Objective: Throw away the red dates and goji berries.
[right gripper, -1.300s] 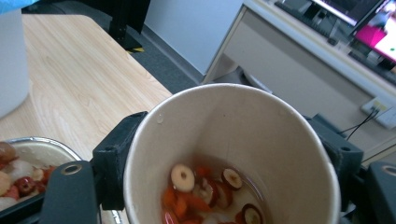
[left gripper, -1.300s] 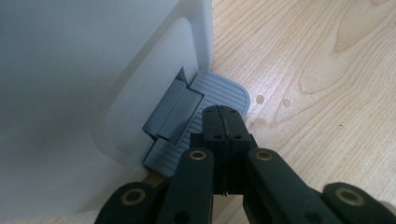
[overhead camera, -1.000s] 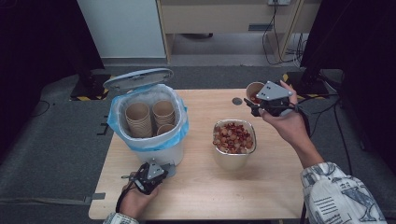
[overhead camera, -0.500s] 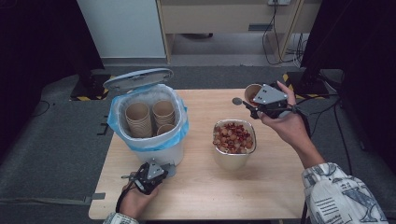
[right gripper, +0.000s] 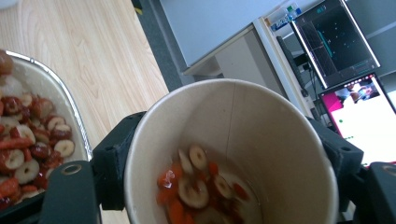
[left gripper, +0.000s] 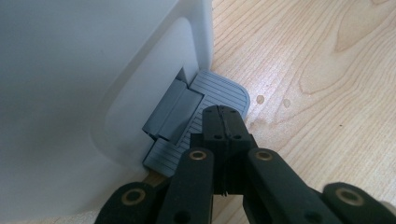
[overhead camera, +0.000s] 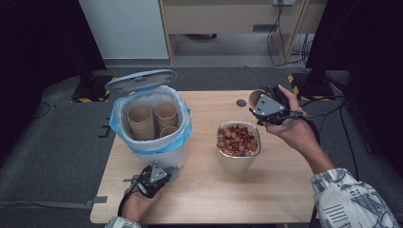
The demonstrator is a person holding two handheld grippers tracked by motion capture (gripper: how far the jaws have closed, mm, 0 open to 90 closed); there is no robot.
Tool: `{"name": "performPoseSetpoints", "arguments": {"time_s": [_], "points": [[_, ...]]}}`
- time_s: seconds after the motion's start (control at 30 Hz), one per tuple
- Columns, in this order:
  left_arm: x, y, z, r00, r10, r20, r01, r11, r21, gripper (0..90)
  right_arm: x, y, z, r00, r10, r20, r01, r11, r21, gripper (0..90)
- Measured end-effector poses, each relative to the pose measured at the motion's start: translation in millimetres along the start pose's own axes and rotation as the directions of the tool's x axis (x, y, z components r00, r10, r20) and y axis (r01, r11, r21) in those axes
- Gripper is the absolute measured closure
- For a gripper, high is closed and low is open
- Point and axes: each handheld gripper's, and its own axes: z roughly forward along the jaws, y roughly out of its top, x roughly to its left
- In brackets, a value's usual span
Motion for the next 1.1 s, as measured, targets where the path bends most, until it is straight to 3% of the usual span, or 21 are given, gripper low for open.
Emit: {"name": "performPoseSetpoints", "arguments": {"time_s": [0.57,0.77,0.9,0.93,1.0,1.1], "points": [[0.0,0.0,0.0,1.0,0.0,0.0,0.0,1.0,0.0,89.8,0.9,7.5,-1.9,0.9996,-0.025,-0.016,0.025,1.0,-0.012,24.9],[0.1,0.0,0.1,1.0,0.0,0.001,0.0,1.0,0.0,89.9,0.5,12.2,-4.5,0.997,-0.077,0.001,0.077,0.997,0.004,25.1],[0.1,0.0,0.1,1.0,-0.001,0.001,0.001,1.0,0.0,89.8,6.0,18.0,-6.3,0.9802,-0.196,0.03,0.195,0.98,0.043,25.3],[0.1,0.0,0.1,1.0,-0.001,0.0,0.001,1.0,0.0,89.9,8.6,19.9,-6.4,0.9711,-0.237,0.03,0.235,0.97,0.059,25.3],[0.0,0.1,0.1,1.0,0.0,0.0,0.0,1.0,0.0,89.9,11.7,22.6,-6.3,0.9602,-0.278,0.028,0.275,0.959,0.067,25.4],[0.1,0.1,0.3,1.0,-0.003,0.002,0.003,1.0,-0.001,89.9,16.2,26.6,-5.3,0.9352,-0.353,0.031,0.349,0.933,0.085,25.5]]}}
